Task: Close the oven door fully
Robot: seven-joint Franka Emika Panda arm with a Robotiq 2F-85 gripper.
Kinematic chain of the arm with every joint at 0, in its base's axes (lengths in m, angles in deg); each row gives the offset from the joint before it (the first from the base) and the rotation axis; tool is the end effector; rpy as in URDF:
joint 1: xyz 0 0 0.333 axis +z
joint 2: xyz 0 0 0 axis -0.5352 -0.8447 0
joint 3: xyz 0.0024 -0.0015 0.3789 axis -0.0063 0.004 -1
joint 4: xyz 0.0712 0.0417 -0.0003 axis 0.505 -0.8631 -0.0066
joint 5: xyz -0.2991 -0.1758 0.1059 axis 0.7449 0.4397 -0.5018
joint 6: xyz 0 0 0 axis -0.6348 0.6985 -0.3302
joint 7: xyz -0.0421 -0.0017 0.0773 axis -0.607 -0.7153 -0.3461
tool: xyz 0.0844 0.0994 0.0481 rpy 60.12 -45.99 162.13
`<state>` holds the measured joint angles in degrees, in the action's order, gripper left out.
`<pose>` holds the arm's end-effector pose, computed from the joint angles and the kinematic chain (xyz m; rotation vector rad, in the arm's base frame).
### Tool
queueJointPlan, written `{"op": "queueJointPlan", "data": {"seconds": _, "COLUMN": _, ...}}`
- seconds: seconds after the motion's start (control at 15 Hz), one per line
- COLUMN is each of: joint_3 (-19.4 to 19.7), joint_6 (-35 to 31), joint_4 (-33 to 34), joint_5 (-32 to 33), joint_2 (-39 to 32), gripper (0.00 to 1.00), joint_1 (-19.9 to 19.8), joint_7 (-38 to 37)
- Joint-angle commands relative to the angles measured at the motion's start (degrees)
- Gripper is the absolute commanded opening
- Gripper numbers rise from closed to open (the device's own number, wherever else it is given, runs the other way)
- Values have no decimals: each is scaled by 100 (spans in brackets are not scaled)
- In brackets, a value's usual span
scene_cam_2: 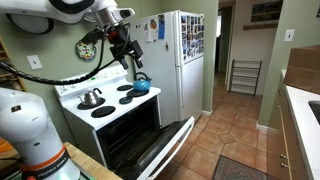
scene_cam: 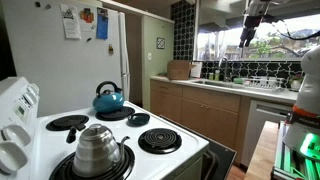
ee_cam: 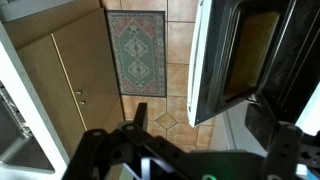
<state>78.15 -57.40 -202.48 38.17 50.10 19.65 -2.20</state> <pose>0.2027 -0.1721 0.5904 2.9553 -0.1079 0.3942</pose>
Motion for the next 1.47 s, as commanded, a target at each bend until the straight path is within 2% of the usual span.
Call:
{"op": "queueJointPlan", "data": {"seconds": 0.0, "joint_3": 33, "joint_6": 30, "joint_4": 22, "joint_5": 34, "joint_2": 4, "gripper": 100, "joint_1": 56, "joint_7": -33}}
{"op": "queueJointPlan", "data": {"seconds": 0.6, "joint_3": 33, "joint_6": 30, "joint_4": 22, "joint_5": 34, "joint_2": 4, "gripper": 100, "joint_1": 56, "joint_7": -34}}
{"op": "queueJointPlan", "data": {"seconds": 0.67, "joint_3": 133, "joint_6": -21, "joint_4": 82, "joint_5": -51, "joint_2": -113, "gripper": 100, "joint_1": 206, "joint_7": 163}}
{"op": "queueJointPlan", "data": {"seconds": 0.8, "joint_3": 292, "joint_6": -312, "joint_4": 102, "joint_5": -276, "joint_2": -388, "gripper": 100, "joint_1": 524, "joint_7": 416}}
{"op": "queueJointPlan", "data": {"seconds": 1.07, "joint_3": 516, "joint_6": -917, "joint_4": 29, "joint_5": -815, "joint_2": -1168, "gripper": 100, "joint_1": 917, "joint_7": 581}}
{"op": "queueJointPlan", "data": {"seconds": 1.4, "joint_3": 814, "joint_6": -2401, "joint_4": 108, "joint_5": -1645, "joint_2": -2716, "gripper": 100, "joint_1": 1062, "joint_7": 788}}
